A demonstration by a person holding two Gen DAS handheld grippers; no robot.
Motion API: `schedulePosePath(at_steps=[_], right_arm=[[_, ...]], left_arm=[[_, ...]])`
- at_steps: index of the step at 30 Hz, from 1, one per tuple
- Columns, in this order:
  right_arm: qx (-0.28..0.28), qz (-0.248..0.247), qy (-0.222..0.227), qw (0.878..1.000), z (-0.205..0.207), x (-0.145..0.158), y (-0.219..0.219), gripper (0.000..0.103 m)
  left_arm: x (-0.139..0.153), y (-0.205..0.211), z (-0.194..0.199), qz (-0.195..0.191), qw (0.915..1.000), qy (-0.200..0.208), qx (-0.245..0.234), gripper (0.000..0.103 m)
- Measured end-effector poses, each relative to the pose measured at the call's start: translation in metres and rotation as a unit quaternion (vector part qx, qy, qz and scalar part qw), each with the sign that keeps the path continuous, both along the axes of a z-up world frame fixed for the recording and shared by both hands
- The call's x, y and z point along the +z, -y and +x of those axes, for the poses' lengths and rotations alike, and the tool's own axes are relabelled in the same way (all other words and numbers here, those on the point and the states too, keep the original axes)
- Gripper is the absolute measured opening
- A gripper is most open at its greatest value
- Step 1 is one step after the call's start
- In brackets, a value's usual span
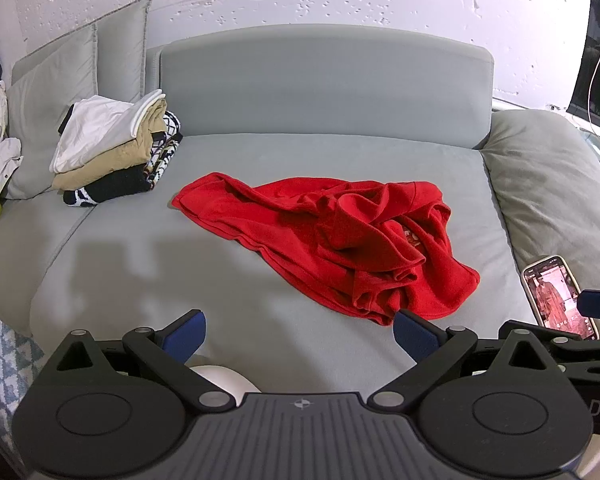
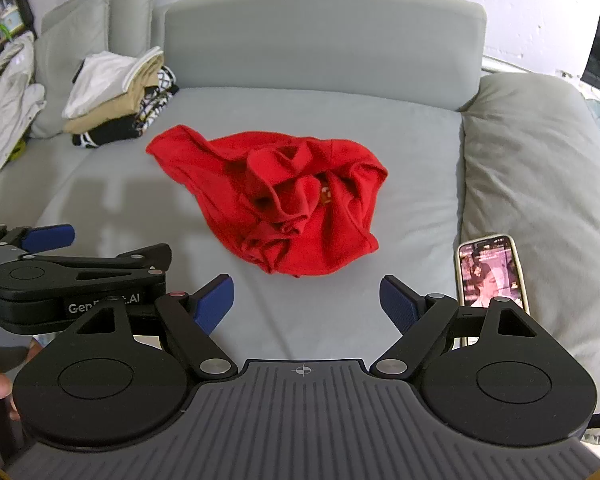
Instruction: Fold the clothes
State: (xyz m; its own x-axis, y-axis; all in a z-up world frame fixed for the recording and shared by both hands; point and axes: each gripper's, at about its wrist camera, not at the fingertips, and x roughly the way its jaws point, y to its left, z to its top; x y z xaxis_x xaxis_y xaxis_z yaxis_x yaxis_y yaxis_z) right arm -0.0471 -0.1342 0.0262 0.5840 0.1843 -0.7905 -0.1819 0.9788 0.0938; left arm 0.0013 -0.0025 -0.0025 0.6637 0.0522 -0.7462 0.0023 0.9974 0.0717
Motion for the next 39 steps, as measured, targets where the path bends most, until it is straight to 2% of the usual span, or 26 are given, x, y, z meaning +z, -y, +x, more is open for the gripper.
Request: schedulePosePath(at_steps=[39], right_arm=[[-0.001,0.000,-0.004,1.000,0.0015,-0.0011,0.0024,0.086]], left_arm=[[-0.0022,0.0003,0.0015,0.000,1.0000,-0.003,0.001,0.100]])
